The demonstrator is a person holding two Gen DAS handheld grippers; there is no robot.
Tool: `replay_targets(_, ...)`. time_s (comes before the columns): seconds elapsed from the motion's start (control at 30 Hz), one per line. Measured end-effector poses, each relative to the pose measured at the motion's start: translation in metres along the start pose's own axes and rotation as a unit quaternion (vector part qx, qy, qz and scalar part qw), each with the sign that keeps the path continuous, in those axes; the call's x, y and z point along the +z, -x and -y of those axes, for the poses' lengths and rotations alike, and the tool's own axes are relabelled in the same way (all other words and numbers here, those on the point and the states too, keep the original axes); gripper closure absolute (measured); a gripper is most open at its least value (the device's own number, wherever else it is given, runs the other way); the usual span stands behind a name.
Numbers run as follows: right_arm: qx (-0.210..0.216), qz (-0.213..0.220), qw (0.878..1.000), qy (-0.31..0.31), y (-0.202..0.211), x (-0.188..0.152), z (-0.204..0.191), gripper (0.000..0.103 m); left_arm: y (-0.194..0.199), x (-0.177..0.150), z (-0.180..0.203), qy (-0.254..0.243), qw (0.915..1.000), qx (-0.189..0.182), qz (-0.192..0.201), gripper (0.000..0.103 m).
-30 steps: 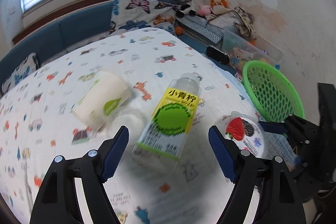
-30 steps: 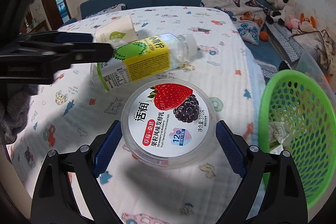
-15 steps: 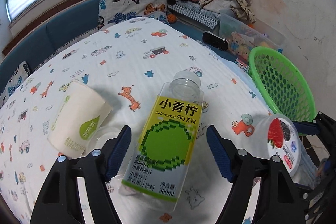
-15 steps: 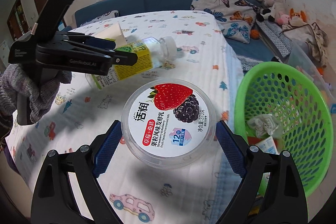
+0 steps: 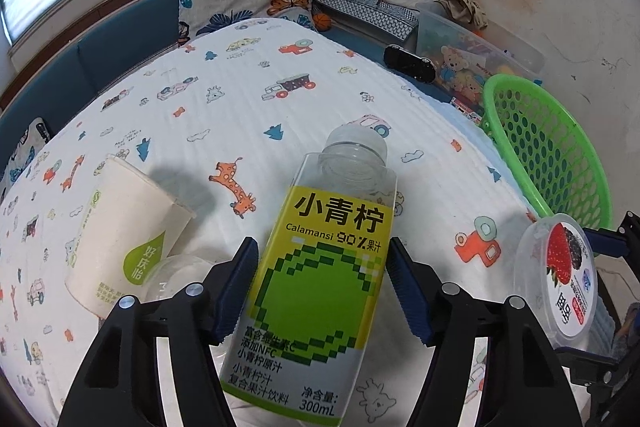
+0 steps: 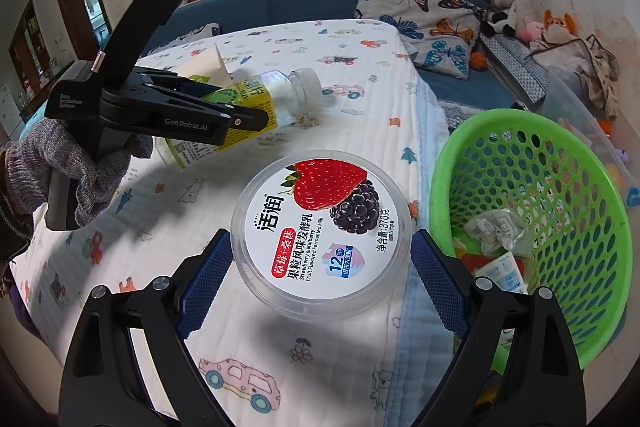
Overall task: Collect trash
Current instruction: 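Grasp the strawberry yogurt cup with the right tool while the left tool grasps the yellow-green juice bottle, then carry the yogurt cup into the green basket and release it with the right tool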
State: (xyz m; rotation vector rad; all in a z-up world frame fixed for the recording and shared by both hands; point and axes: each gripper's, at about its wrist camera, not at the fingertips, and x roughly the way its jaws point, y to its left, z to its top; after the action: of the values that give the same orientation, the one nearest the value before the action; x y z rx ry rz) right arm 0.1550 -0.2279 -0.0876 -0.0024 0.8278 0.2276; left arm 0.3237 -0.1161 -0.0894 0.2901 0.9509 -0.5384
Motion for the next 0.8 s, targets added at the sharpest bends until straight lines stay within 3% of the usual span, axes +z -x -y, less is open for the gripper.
replay_targets(0.33,-0.006,0.005,1.000,-0.008,0.006,-0.003,0.005,0.014,-0.002,0.000,0.007,-0.005,0.9999,0.005,0.010,0.047)
replay_targets(0.8,-0.021,0.016,0.999,-0.028,0.020,-0.003,0.022,0.014,0.029,-0.010,0.016,0.002,0.9993,-0.005,0.038,0.049)
